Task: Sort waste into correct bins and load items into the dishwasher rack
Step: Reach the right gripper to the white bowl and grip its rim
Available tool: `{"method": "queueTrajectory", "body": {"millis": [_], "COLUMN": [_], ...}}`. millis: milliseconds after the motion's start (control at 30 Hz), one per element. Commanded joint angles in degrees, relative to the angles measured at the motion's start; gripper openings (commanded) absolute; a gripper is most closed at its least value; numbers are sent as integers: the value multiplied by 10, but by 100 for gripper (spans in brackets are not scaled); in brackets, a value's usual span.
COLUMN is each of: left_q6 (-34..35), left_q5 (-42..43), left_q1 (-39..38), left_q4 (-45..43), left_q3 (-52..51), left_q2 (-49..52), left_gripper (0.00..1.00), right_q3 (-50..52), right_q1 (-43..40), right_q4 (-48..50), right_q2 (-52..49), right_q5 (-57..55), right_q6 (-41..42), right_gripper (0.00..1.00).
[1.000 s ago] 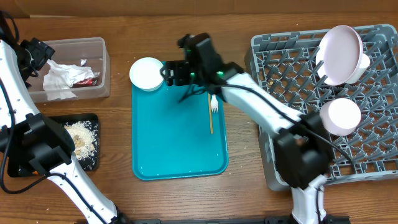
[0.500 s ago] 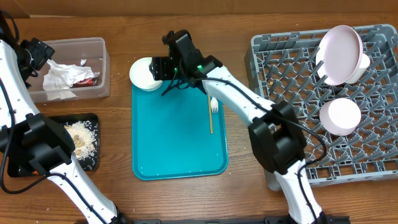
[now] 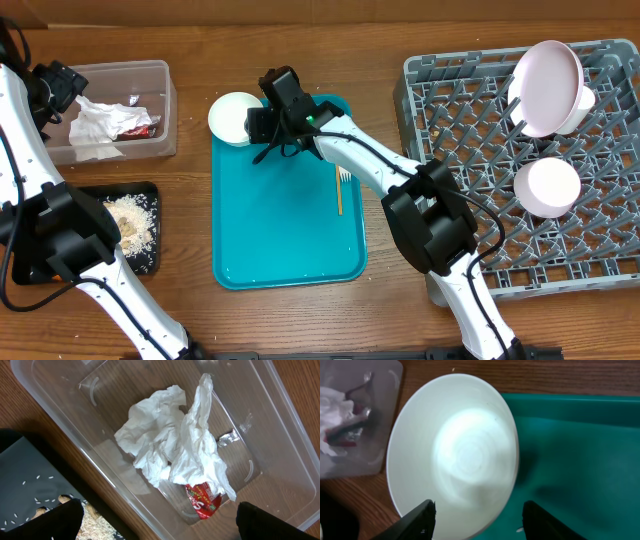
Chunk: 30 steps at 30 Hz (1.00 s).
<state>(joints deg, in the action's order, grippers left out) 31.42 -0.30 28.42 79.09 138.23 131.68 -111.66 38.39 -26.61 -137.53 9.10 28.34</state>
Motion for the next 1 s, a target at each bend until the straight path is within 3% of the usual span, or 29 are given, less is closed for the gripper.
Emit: {"method": "queueTrajectory", "body": {"millis": [0,400,500,633,800,933,967], "left_q6": [3,3,3,3,3,3,3], "left_q5": [-8,-8,-8,-8,-8,-8,-8], "left_q1": [-4,-4,-3,-3,-3,-3,-3], "left_q4": [-1,0,0,0,-1,-1,-1], "left_q3": [-2,-2,-2,-2,-2,-2,-2], "left_q2": [-7,-7,-7,-7,-7,-7,-7], "left_gripper": [100,100,100,100,100,100,100], "right_q3": [-9,-14,-30,-82,-141,-169,-171], "right_q1": [2,-5,-13,-31,-51,-51,-51], "right_q4": [-4,-77,-131,-272,-412,-472,-478], "right_q2": [-16,-15,-7,17,41,57,63], "right_q5": [-14,-24,-39,-116,-142,-133,-133], "right_q6": [3,2,1,-1,-33,-63,-63], "right_gripper": [56,28,22,18,19,48,49]}}
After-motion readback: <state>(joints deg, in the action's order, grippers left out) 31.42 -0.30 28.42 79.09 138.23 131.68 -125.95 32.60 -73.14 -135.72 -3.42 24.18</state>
